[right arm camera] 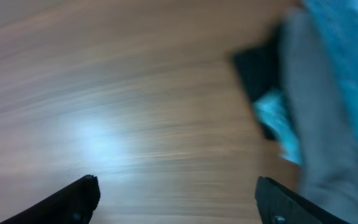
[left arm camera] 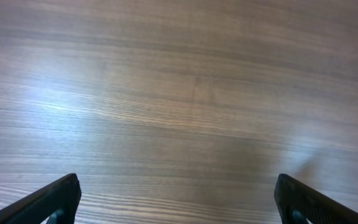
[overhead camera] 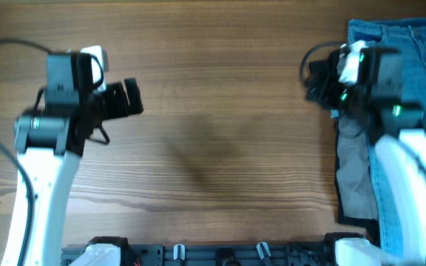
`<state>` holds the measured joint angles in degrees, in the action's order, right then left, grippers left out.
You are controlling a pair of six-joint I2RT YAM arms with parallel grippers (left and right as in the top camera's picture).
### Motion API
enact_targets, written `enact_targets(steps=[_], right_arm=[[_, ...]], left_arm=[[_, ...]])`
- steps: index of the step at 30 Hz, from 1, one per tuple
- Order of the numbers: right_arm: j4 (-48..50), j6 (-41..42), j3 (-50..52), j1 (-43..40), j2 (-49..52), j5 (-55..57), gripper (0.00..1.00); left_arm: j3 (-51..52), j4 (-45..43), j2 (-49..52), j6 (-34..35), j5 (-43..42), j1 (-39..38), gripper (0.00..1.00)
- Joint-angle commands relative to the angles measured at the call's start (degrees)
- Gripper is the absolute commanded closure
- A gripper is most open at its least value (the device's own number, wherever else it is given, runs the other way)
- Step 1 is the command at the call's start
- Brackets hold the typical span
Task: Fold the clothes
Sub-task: 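Reach both grippers to the light blue jeans on the clothes stack and grasp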
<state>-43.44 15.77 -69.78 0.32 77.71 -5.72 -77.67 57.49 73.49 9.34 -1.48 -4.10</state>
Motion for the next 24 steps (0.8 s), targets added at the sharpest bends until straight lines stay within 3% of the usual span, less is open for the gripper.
enact_targets(steps=[1, 6, 8, 14, 24], right_arm=[[-1.86, 2.91, -8.59, -7.32, 10.82, 5.29, 0.17], [3.30, 2.89, -14.08, -13.42, 21.16, 5.33, 0.31], [6.97, 2.86, -14.21, -14.82, 23.47, 5.33, 0.32], [13.62, 0.66, -14.21, -16.15, 30.97, 7.85, 0.50], [16.24, -2.49, -14.21, -16.15, 39.71, 12.33, 0.50]], left_arm=[[-4.07, 0.63, 3.30, 0.35, -6.03, 0.24, 0.00], [-4.07, 0.66, 4.26, 0.33, -8.37, 0.24, 0.00], [-4.07, 0.68, 4.20, 0.33, -8.37, 0.24, 0.00], [-4.07, 2.25, 4.20, 0.33, -8.35, 0.24, 0.00], [-4.07, 3.06, 4.20, 0.33, -8.35, 0.24, 0.00]])
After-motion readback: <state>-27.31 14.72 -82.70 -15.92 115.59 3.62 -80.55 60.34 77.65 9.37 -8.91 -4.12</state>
